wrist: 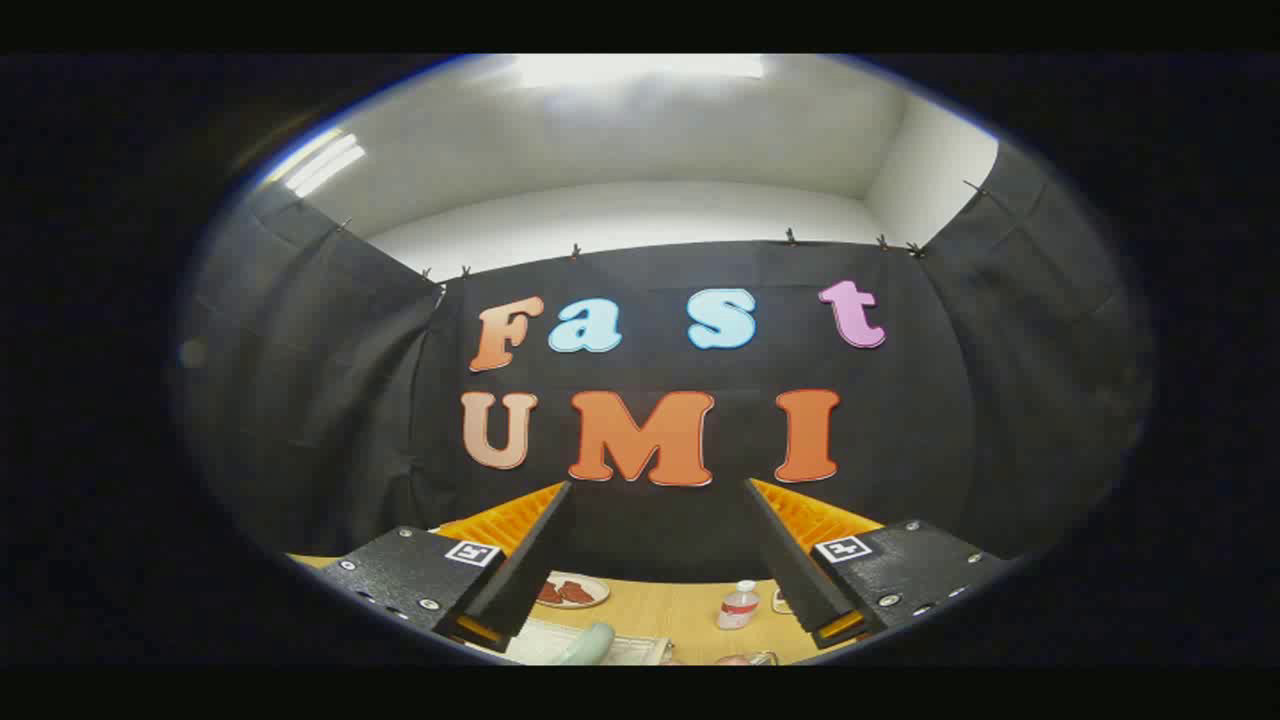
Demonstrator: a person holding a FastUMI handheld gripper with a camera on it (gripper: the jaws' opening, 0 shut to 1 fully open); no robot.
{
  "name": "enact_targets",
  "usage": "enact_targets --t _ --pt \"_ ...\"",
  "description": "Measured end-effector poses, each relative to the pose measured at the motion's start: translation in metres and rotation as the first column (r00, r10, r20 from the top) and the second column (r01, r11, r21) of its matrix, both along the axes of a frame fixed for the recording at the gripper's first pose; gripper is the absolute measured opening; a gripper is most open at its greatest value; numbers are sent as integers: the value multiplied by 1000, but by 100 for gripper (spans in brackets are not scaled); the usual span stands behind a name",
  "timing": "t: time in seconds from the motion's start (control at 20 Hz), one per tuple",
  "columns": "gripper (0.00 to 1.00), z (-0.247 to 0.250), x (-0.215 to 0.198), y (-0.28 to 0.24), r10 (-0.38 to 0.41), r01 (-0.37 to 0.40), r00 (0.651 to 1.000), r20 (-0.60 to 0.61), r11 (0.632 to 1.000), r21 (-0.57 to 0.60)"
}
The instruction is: Take the plate from the dish rack, then take the spoon from the basket and place it into the plate.
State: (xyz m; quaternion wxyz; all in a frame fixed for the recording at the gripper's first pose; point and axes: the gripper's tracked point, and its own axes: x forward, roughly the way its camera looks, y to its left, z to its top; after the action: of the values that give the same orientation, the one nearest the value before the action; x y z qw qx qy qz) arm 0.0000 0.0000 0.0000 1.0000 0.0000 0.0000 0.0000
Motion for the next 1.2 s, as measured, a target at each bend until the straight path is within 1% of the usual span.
enact_targets --t 0.2,0.55,0.85,0.95,1.05,1.2 --pt "98 10 11 18 29 -30 1000 8 999 19" --pt "98 9 30 37 80 -80 997 -8 995 56" --pt "98 1 42 31 79 -77 996 -42 996 53" --pt "98 -2 43 32 90 -86 994 -58 994 63" --pt "98 -7 43 32 99 -91 991 -92 992 82" --pt "98 -23 45 19 67 -49 982 -178 993 103"
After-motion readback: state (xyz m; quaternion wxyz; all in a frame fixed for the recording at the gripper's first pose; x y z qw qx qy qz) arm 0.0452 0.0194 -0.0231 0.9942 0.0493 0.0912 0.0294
